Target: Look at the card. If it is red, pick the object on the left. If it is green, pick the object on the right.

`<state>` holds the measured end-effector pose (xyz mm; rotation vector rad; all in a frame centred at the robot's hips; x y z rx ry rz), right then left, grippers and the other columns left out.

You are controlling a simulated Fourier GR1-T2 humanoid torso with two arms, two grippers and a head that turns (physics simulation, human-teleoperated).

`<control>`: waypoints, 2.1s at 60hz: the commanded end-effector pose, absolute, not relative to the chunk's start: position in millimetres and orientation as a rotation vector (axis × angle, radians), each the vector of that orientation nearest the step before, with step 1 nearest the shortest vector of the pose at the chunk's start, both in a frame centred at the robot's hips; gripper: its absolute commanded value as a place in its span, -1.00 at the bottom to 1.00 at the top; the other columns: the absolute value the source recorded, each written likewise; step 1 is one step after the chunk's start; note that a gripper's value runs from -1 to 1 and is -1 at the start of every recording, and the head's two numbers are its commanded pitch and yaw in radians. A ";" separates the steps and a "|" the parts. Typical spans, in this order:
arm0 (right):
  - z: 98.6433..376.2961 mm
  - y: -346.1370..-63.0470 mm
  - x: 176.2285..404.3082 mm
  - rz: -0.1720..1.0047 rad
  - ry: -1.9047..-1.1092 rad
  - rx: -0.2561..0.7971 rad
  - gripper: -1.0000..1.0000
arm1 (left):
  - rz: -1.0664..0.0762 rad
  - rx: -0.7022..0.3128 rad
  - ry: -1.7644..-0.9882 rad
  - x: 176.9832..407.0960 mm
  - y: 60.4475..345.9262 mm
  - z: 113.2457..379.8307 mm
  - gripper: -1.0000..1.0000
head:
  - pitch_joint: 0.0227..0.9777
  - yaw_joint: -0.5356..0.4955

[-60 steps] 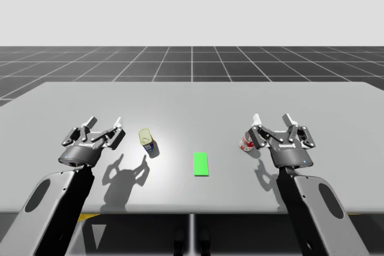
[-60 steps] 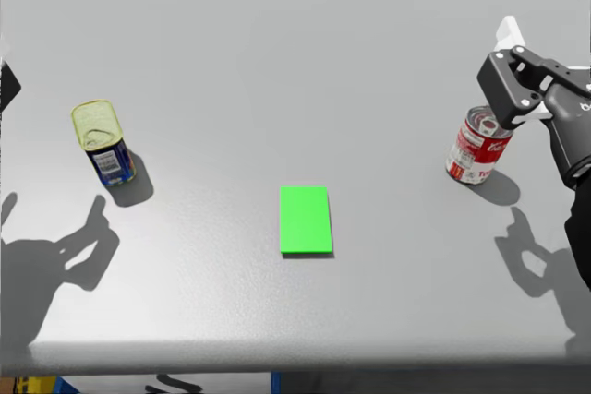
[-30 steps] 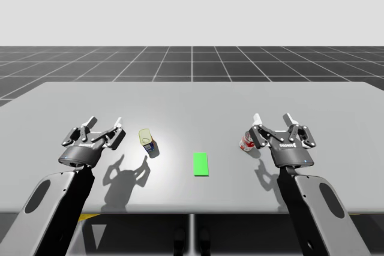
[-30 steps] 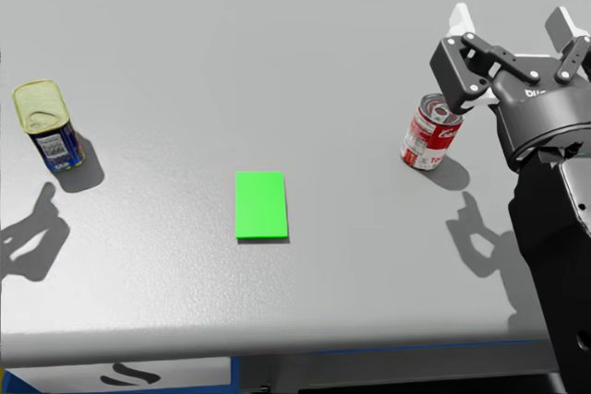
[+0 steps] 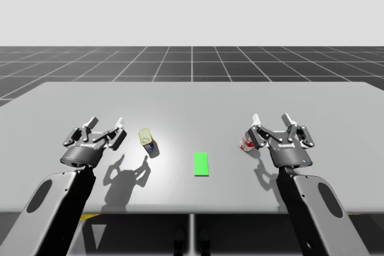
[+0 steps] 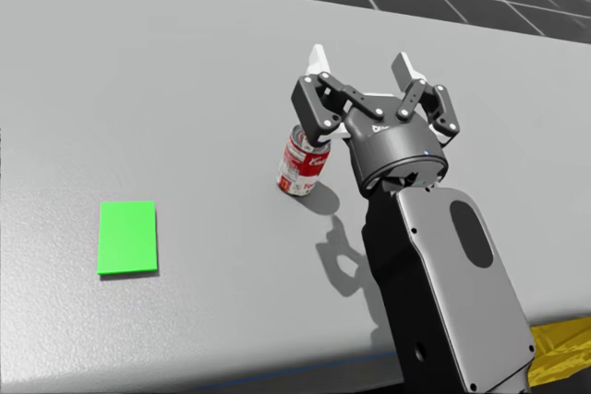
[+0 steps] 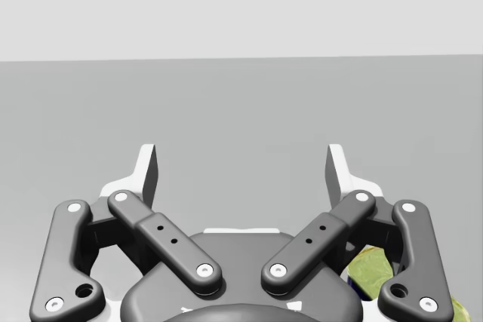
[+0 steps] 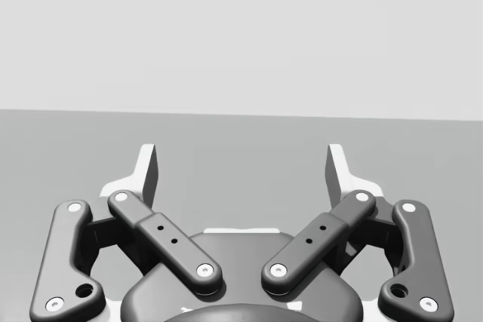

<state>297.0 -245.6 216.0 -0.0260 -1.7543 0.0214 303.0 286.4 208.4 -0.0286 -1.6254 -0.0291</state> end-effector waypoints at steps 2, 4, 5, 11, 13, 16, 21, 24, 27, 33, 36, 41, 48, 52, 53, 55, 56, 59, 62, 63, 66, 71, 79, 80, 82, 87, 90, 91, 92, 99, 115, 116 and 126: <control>215.5 -242.7 295.8 0.023 -1.743 -0.002 -1.00 | -0.029 -0.030 -1.625 303.3 286.3 208.0 -1.00 | 0.65 -0.71; 216.4 -242.3 295.3 0.033 -1.734 0.006 -1.00 | -0.028 -0.032 -1.625 303.4 286.4 208.1 -1.00 | 0.64 -0.71; 216.7 -242.5 295.0 0.029 -1.730 0.015 -1.00 | -0.028 -0.032 -1.625 303.3 286.5 208.1 -1.00 | 0.64 -0.71; 227.3 -241.9 285.8 0.012 -1.708 0.090 -1.00 | -0.024 -0.036 -1.622 303.4 286.3 208.0 -1.00 | 0.62 -0.70; 229.6 -242.5 283.5 0.048 -1.691 0.116 -1.00 | -0.025 -0.038 -1.621 303.2 285.8 208.0 -1.00 | 0.62 -0.70; 231.8 -242.3 275.1 0.035 -1.702 0.103 -1.00 | -0.027 -0.040 -1.620 303.6 285.5 207.7 -1.00 | 0.61 -0.69; 228.9 -246.6 266.5 0.067 -1.667 0.113 -1.00 | -0.028 -0.042 -1.619 304.0 285.2 207.4 -1.00 | 0.61 -0.69; 222.4 -251.1 259.4 0.086 -1.643 0.109 -1.00 | -0.028 -0.043 -1.618 304.0 284.9 207.1 -1.00 | 0.61 -0.69; 215.9 -254.3 254.4 0.092 -1.624 0.116 -1.00 | -0.030 -0.043 -1.617 304.1 284.2 206.8 -1.00 | 0.61 -0.69; 201.9 -259.0 245.8 0.099 -1.609 0.142 -1.00 | -0.035 -0.043 -1.617 304.8 284.4 206.1 -1.00 | 0.61 -0.69; 192.7 -261.5 243.2 0.110 -1.614 0.156 -1.00 | -0.036 -0.043 -1.617 304.8 284.2 205.8 -1.00 | 0.61 -0.70; 180.4 -263.8 242.4 0.112 -1.601 0.189 -1.00 | -0.035 -0.043 -1.617 304.9 284.0 205.6 -1.00 | 0.60 -0.69; 167.3 -264.8 242.8 0.128 -1.586 0.195 -1.00 | -0.036 -0.043 -1.617 304.9 283.5 205.5 -1.00 | 0.60 -0.69; 159.1 -264.0 243.0 0.138 -1.572 0.205 -1.00 | -0.036 -0.043 -1.617 304.8 283.3 205.5 -1.00 | 0.59 -0.69; 156.4 -263.5 243.1 0.139 -1.567 0.210 -1.00 | -0.036 -0.043 -1.617 304.8 283.3 205.5 -1.00 | 0.59 -0.69; 153.2 -262.7 243.2 0.142 -1.562 0.209 -1.00 | -0.036 -0.043 -1.617 304.8 283.3 205.5 -1.00 | 0.59 -0.69; 151.8 -262.4 243.4 0.145 -1.560 0.209 -1.00 | -0.036 -0.043 -1.617 304.8 283.3 205.5 -1.00 | 0.59 -0.69; 145.0 -260.8 244.7 0.155 -1.550 0.213 -1.00 | -0.036 -0.043 -1.617 304.8 283.3 205.5 -1.00 | 0.60 -0.69; 141.5 -259.7 246.2 0.155 -1.544 0.215 -1.00 | -0.036 -0.043 -1.617 304.8 283.3 205.5 -1.00 | 0.60 -0.68; 139.5 -259.1 247.3 0.156 -1.538 0.216 -1.00 | -0.036 -0.043 -1.617 304.8 283.3 205.5 -1.00 | 0.60 -0.68; 135.6 -257.7 250.2 0.157 -1.530 0.219 -1.00 | -0.036 -0.043 -1.617 304.8 283.3 205.5 -1.00 | 0.60 -0.68; 128.7 -256.6 256.8 0.158 -1.512 0.207 -1.00 | -0.036 -0.043 -1.617 304.8 283.3 205.5 -1.00 | 0.60 -0.68; 117.9 -255.9 268.2 0.155 -1.487 0.170 -1.00 | -0.044 -0.037 -1.618 305.2 282.0 205.1 -1.00 | 0.61 -0.67; 117.1 -255.9 269.2 0.156 -1.485 0.168 -1.00 | -0.044 -0.037 -1.618 305.2 282.0 205.1 -1.00 | 0.61 -0.67; 114.6 -255.7 272.0 0.157 -1.479 0.163 -1.00 | -0.044 -0.037 -1.618 305.0 281.7 205.1 -1.00 | 0.61 -0.66; 111.0 -255.3 278.0 0.158 -1.469 0.156 -1.00 | -0.043 -0.036 -1.619 304.7 281.5 205.2 -1.00 | 0.61 -0.66; 110.0 -254.4 281.6 0.165 -1.467 0.150 -1.00 | -0.041 -0.035 -1.619 304.4 281.4 205.4 -1.00 | 0.61 -0.66; 110.0 -254.3 282.2 0.166 -1.467 0.150 -1.00 | -0.041 -0.035 -1.619 304.4 281.4 205.4 -1.00 | 0.61 -0.66; 110.0 -254.2 282.7 0.164 -1.466 0.151 -1.00 | -0.041 -0.035 -1.618 304.3 281.4 205.4 -1.00 | 0.61 -0.66; 111.8 -251.8 290.8 0.168 -1.467 0.149 -1.00 | -0.041 -0.036 -1.619 303.8 281.5 205.7 -1.00 | 0.60 -0.65; 114.1 -242.7 310.0 0.189 -1.456 0.134 -1.00 | -0.039 -0.038 -1.618 303.1 281.6 206.5 -1.00 | 0.59 -0.64; 113.9 -242.6 310.5 0.191 -1.461 0.127 -1.00 | -0.039 -0.038 -1.618 303.1 281.6 206.5 -1.00 | 0.59 -0.64; 108.2 -244.6 307.4 0.158 -1.471 0.056 1.00 | -0.040 -0.039 -1.618 302.8 281.3 206.6 -1.00 | 0.58 -0.64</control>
